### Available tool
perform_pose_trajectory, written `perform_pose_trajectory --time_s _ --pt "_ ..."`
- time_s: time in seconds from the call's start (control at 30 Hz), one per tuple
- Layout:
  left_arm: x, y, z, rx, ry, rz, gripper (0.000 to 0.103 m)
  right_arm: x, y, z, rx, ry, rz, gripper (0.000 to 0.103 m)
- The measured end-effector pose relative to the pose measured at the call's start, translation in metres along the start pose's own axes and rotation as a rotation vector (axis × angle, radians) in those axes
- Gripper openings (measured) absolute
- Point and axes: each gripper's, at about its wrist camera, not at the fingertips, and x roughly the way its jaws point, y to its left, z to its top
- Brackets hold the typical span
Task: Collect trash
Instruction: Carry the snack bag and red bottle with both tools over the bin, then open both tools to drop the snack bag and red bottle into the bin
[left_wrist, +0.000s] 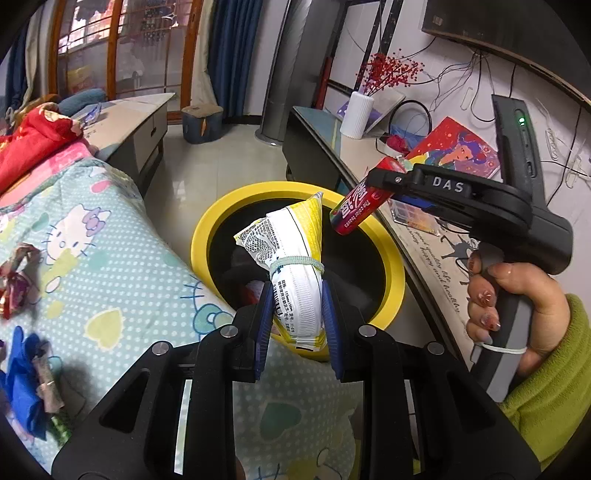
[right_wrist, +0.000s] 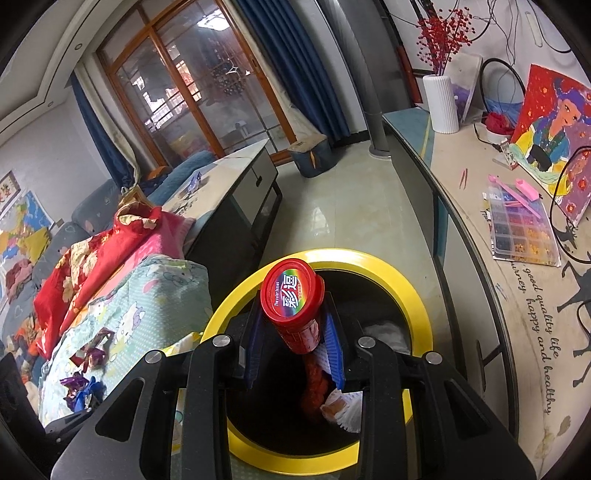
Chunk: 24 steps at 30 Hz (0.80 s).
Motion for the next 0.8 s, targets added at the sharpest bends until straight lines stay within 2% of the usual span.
perform_pose_trajectory --time_s 0.23,0.27,0.3,0.33,0.37,0.5,0.8 --pt "0.016 0.000 0.003 -0.030 0.007 0.009 0.023 0.003 -0.006 -0.001 0.014 0.012 -0.003 0.031" --pt "0.017 0.002 0.004 -0.040 0.005 0.005 0.035 0.004 -0.006 -0.001 0.015 0.014 -0.002 0.038" --pt "0.016 0.005 0.004 -0.059 -0.001 0.001 0.055 0.003 -0.006 -0.001 0.016 0.012 -0.006 0.048" --pt "0.014 0.007 0.004 -0.069 -0.011 0.008 0.069 0.003 -0.006 -0.001 0.016 0.007 -0.018 0.052" --pt "0.012 0.009 0.003 -0.078 -0.020 0.020 0.075 0.002 -0.005 -0.001 0.014 0.003 -0.023 0.056" --pt "0.004 0.012 0.002 -0.094 -0.034 0.019 0.090 0.002 -0.003 -0.002 0.002 0.002 -0.025 0.057" --pt "-0.020 0.011 0.003 -0.068 -0.108 0.049 0.092 -0.005 0.014 -0.005 -0.052 -0.012 -0.040 0.061"
